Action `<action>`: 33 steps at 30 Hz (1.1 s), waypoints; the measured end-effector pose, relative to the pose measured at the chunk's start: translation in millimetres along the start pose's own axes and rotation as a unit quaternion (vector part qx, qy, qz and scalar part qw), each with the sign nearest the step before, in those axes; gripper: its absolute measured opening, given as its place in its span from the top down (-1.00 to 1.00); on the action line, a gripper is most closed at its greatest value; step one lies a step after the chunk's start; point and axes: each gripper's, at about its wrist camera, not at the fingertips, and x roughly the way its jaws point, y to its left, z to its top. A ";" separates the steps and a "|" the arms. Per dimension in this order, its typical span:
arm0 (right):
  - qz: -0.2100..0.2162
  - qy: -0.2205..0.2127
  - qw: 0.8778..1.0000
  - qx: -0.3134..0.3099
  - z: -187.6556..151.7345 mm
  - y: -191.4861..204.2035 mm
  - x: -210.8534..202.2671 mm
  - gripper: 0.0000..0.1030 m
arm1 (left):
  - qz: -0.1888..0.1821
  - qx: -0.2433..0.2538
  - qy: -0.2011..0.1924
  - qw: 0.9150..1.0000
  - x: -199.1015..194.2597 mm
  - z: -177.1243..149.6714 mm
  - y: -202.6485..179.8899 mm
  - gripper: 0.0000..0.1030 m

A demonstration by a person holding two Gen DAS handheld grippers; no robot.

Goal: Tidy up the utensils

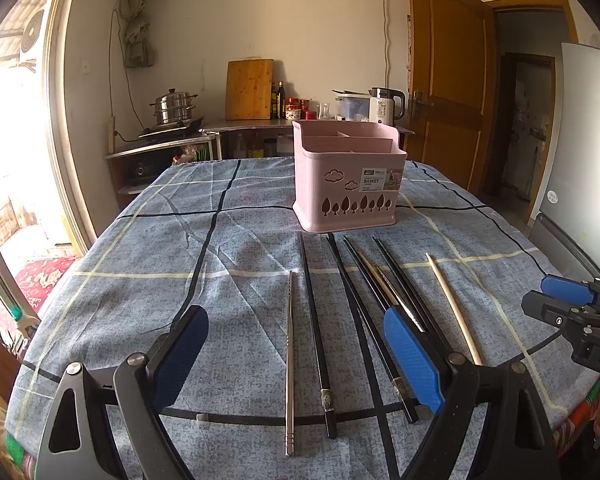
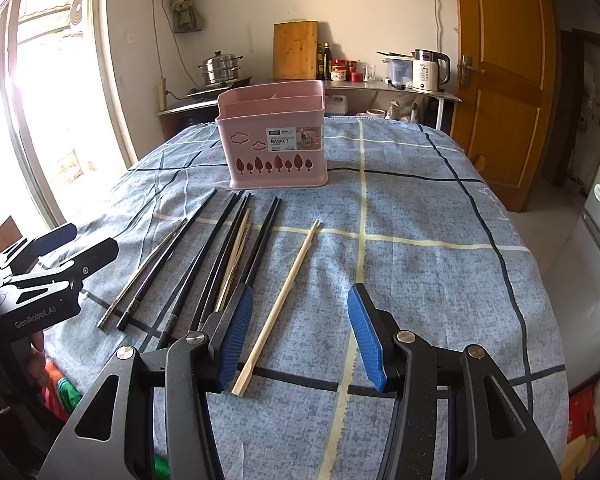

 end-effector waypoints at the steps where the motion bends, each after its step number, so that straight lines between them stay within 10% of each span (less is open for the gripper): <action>1: 0.000 0.000 1.000 0.000 0.2 -0.1 -0.1 0.02 | 0.000 0.000 0.000 1.000 0.1 0.1 -0.3 -0.75; 33: -0.001 -0.003 1.000 -0.001 0.3 -0.6 -3.7 0.02 | -0.002 0.005 -0.008 1.000 -7.0 0.2 -3.5 -0.75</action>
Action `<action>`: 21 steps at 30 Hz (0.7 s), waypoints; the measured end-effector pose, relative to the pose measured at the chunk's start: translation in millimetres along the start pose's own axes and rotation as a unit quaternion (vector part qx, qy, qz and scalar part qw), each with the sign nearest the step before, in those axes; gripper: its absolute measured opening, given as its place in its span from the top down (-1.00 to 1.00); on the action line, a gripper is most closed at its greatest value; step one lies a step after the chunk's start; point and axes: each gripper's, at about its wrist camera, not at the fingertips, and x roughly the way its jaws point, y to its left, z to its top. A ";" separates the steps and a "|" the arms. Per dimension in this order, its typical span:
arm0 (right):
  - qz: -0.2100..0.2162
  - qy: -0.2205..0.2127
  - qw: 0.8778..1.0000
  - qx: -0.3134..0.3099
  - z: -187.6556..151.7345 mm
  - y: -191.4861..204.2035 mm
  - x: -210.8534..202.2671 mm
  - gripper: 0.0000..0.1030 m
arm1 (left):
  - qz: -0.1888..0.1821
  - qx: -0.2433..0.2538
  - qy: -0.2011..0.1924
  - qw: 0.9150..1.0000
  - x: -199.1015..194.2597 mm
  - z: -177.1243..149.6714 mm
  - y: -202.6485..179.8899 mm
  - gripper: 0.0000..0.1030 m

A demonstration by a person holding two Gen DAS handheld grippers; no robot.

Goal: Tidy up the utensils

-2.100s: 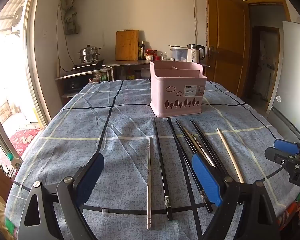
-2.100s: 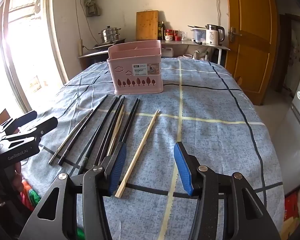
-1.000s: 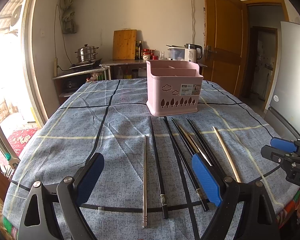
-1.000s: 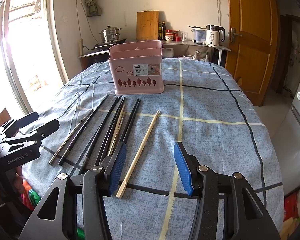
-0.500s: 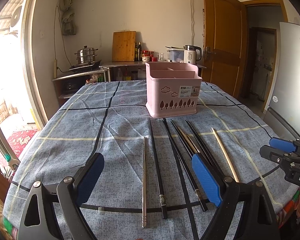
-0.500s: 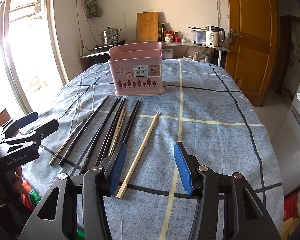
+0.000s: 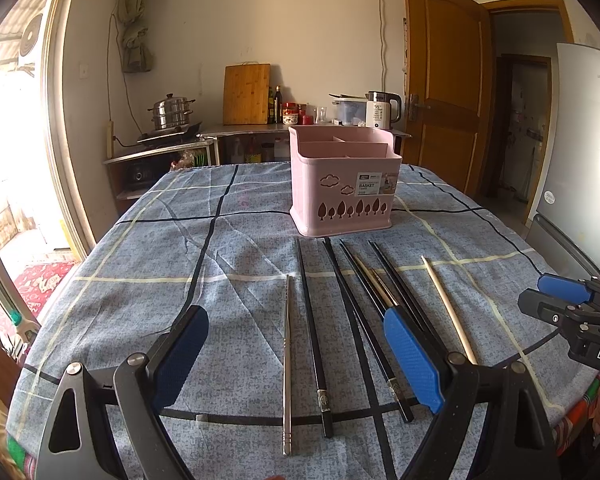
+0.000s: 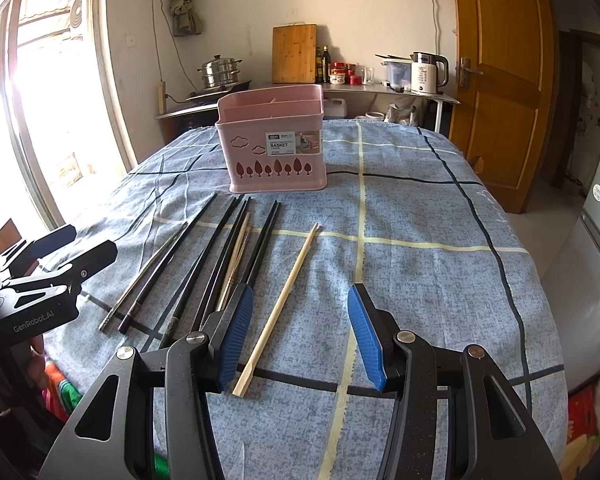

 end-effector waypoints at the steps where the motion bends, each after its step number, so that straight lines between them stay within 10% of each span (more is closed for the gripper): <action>1: 0.000 0.000 1.000 0.000 -0.1 0.0 0.2 0.02 | 0.000 0.000 -0.001 1.000 -0.5 0.0 0.0 -0.74; 21: 0.000 -0.001 1.000 0.000 0.5 0.4 -1.7 0.02 | -0.002 0.002 -0.002 1.000 -3.1 -1.2 -1.4 -0.74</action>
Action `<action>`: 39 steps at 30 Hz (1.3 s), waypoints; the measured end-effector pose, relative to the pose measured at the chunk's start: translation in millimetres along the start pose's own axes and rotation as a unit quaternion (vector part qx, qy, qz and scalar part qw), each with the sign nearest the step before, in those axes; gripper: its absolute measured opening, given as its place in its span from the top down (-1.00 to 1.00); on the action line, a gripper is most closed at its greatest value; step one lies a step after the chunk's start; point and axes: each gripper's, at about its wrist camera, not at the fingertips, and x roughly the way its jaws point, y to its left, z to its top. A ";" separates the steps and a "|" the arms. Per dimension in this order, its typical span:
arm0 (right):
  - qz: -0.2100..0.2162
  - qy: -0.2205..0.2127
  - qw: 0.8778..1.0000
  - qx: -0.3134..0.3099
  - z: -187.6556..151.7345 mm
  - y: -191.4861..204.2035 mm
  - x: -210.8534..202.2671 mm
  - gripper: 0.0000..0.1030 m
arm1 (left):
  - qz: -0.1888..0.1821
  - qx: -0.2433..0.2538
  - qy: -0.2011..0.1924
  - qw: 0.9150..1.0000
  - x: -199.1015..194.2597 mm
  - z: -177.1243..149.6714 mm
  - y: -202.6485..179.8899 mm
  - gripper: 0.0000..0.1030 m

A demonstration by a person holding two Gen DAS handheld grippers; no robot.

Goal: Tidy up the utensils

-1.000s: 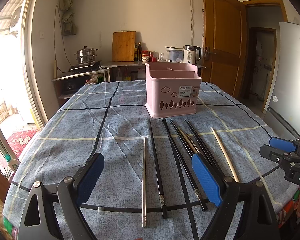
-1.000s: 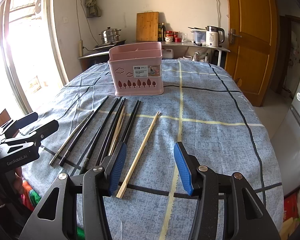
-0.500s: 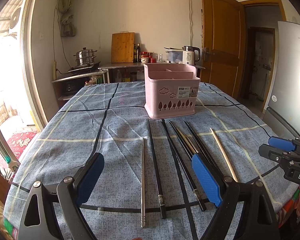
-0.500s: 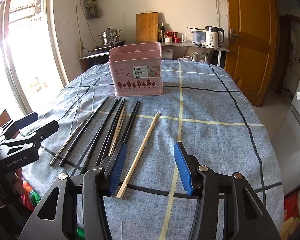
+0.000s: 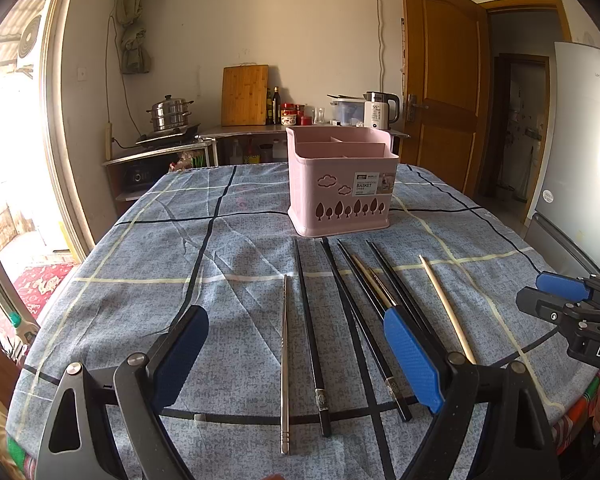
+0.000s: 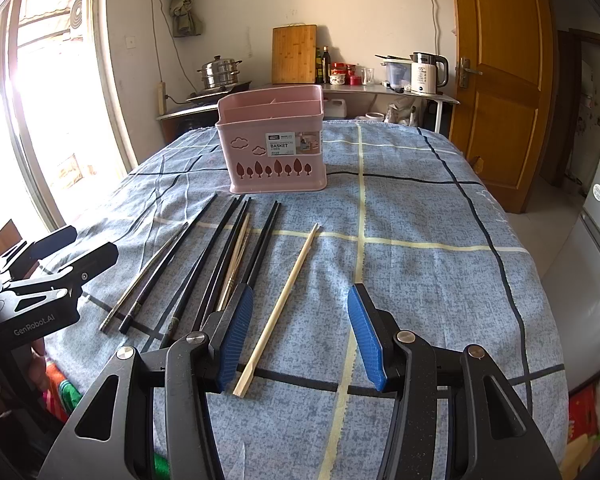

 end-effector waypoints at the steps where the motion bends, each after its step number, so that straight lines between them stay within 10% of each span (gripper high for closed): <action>1: 0.000 -0.001 1.000 0.000 -0.3 0.0 0.3 0.02 | 0.000 0.000 0.000 1.000 0.3 0.0 0.0 -0.74; 23: 0.001 0.003 1.000 0.001 1.3 -0.3 1.9 0.02 | -0.009 0.003 0.008 1.000 6.1 -2.6 1.0 -0.74; 39: 0.001 0.038 0.999 0.009 19.0 -2.6 52.0 0.02 | 0.004 -0.005 0.128 0.992 85.8 6.1 34.3 -0.64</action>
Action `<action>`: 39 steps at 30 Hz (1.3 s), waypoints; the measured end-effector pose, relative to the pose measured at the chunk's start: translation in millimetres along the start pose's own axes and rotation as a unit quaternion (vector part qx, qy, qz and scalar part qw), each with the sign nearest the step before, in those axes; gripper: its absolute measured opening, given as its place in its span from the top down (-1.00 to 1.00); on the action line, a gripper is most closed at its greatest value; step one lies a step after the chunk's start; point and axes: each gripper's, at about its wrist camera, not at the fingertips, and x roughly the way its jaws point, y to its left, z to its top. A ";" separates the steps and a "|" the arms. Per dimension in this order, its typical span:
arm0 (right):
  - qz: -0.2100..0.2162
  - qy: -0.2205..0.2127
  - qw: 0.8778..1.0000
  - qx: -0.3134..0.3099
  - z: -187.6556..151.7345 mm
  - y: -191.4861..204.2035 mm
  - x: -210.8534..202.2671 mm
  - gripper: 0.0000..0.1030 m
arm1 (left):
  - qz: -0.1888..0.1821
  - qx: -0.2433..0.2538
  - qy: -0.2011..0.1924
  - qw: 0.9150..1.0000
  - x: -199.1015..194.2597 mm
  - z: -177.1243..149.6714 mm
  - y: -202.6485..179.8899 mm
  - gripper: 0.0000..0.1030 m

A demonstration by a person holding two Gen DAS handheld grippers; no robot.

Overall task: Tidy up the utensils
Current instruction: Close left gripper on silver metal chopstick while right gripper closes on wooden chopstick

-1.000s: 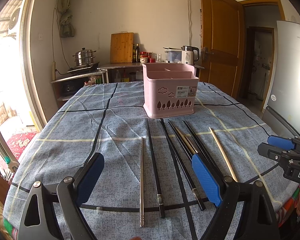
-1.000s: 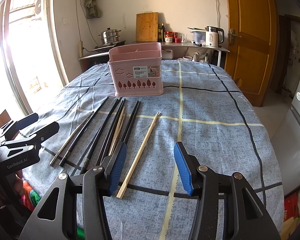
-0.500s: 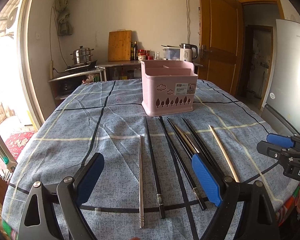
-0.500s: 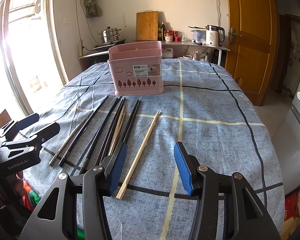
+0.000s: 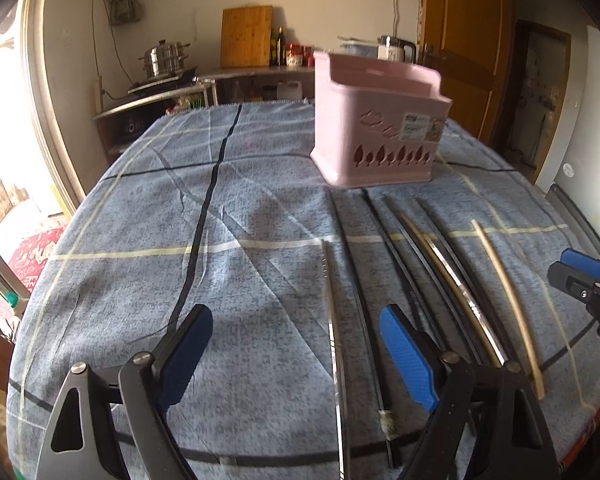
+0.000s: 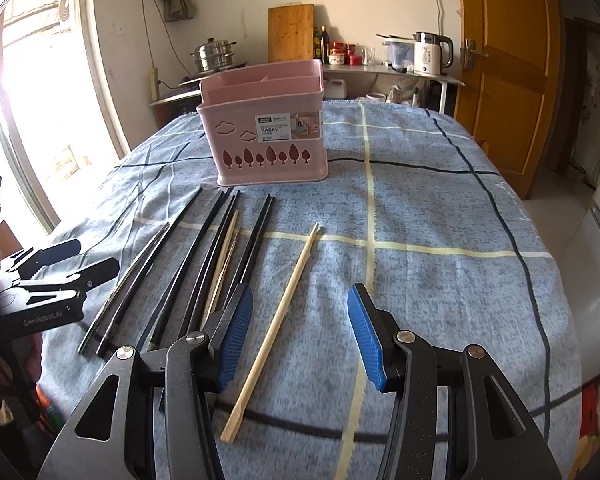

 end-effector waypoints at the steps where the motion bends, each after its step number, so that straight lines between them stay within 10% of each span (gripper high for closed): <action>1: -0.001 0.003 1.000 0.000 1.8 -0.5 3.4 0.02 | 0.000 -0.003 0.012 1.000 5.4 1.4 1.5 -0.63; 22: -0.031 0.083 0.996 0.010 25.4 -3.2 75.4 0.02 | -0.007 0.009 0.065 0.998 53.4 30.4 4.9 -0.25; 39: -0.045 0.114 0.992 -0.006 45.8 -1.1 98.4 0.66 | -0.030 0.043 0.077 0.996 65.8 50.5 -14.5 0.75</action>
